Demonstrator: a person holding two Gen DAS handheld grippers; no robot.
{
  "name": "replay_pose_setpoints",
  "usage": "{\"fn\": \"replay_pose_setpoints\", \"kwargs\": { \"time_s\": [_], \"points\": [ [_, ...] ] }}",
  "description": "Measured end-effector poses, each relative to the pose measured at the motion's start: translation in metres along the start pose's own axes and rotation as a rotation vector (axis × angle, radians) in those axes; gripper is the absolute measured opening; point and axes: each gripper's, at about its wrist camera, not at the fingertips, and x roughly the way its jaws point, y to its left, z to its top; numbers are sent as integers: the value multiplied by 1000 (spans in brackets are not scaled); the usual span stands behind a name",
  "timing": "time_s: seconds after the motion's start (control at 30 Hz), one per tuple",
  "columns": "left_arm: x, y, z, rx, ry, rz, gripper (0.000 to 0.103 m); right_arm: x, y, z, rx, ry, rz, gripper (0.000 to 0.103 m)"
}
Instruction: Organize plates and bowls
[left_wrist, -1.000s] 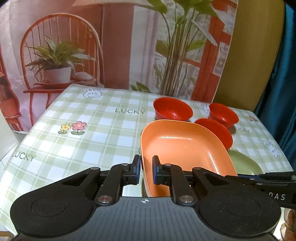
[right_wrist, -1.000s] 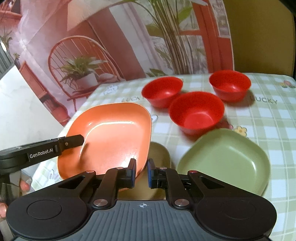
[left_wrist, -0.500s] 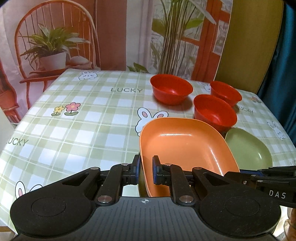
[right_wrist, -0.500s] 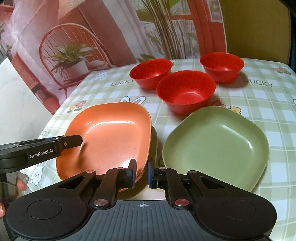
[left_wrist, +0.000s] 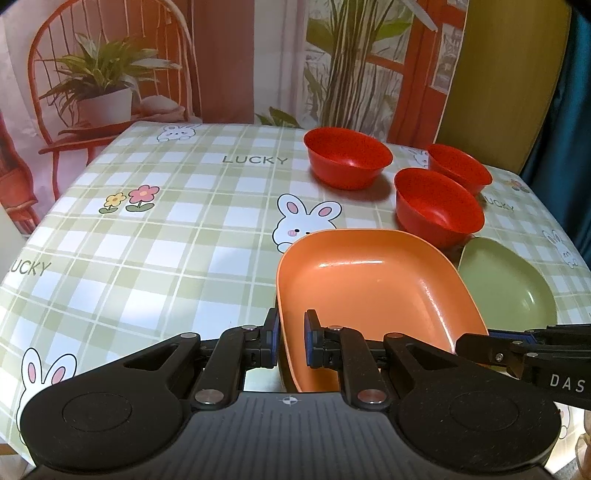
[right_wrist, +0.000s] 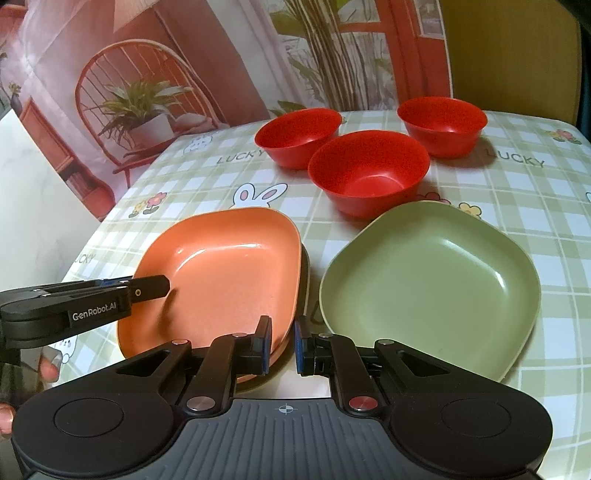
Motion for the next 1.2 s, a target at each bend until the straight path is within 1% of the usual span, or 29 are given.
{"fn": "replay_pose_setpoints", "kwargs": {
  "time_s": [0.2,0.27,0.5,0.6,0.77,0.97,1.2],
  "points": [
    [3,-1,-1,1,-5,2,14,-1,-1,1,1,-3,-5,12],
    [2,0,-2,2,-6,5,14,-1,-1,2,0,-6,-3,15],
    [1,1,-3,3,-14,8,14,-7,-1,4,-36,-47,-5,15],
    [0,0,-4,1,-20,13,15,-7,-2,3,-29,-49,-10,11],
    [-2,4,-4,-17,-21,20,15,-13,-5,5,-26,-89,-12,6],
    [0,4,-5,-24,-20,22,15,-5,-8,2,-15,-58,-2,3],
    [1,5,-7,-29,-15,21,15,0,-12,-2,3,-48,4,1]
  ]
}}
